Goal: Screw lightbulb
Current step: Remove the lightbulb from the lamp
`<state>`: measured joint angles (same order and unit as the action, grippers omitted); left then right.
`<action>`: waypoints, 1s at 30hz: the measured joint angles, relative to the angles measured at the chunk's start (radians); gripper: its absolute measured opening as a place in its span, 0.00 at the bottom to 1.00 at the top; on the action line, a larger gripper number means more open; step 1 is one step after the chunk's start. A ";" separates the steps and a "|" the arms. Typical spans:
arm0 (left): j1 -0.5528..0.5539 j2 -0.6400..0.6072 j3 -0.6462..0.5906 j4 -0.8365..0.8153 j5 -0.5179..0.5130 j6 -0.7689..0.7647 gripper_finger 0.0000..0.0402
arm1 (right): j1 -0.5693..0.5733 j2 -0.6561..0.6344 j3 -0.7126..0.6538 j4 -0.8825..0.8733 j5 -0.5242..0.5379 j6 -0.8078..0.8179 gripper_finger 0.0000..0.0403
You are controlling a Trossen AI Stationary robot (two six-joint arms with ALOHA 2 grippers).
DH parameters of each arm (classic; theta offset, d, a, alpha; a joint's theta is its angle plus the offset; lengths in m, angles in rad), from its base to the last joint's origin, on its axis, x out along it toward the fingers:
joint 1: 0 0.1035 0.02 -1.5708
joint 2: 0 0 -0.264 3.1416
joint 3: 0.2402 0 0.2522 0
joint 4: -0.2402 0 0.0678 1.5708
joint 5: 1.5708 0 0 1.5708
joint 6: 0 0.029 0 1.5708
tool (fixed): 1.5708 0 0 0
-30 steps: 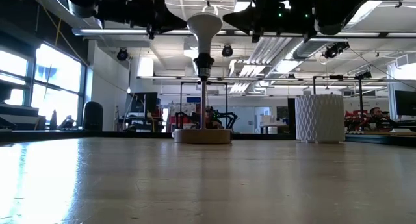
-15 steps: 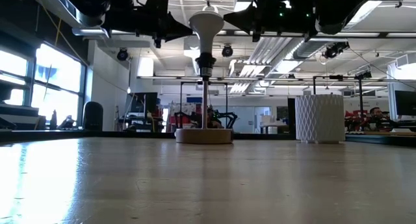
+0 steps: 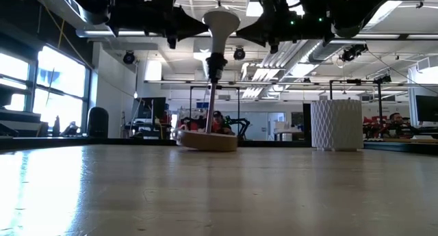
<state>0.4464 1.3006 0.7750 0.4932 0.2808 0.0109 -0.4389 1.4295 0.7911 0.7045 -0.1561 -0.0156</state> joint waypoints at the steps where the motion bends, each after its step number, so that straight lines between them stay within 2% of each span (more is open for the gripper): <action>1: -0.006 0.000 0.000 -0.002 -0.002 0.000 0.00 | 0.000 0.001 0.000 -0.006 0.000 0.000 0.00; 11: -0.011 -0.006 0.000 -0.110 -0.089 -0.002 0.00 | 0.000 0.000 0.000 0.009 -0.003 0.000 0.00; 14: -0.011 -0.029 0.001 -0.155 -0.117 0.002 0.00 | 0.002 0.000 0.000 0.034 -0.039 -0.008 0.00; 20: -0.007 -0.103 0.001 -0.202 -0.260 0.075 0.00 | 0.004 -0.001 0.000 0.086 -0.146 -0.008 0.00; 30: 0.079 -0.094 0.002 -0.083 -0.244 0.098 0.00 | 0.003 -0.001 0.016 0.077 -0.178 -0.010 0.00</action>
<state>0.5251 1.2062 0.7769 0.4097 0.0372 0.1087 -0.4358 1.4288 0.8071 0.7813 -0.3340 -0.0259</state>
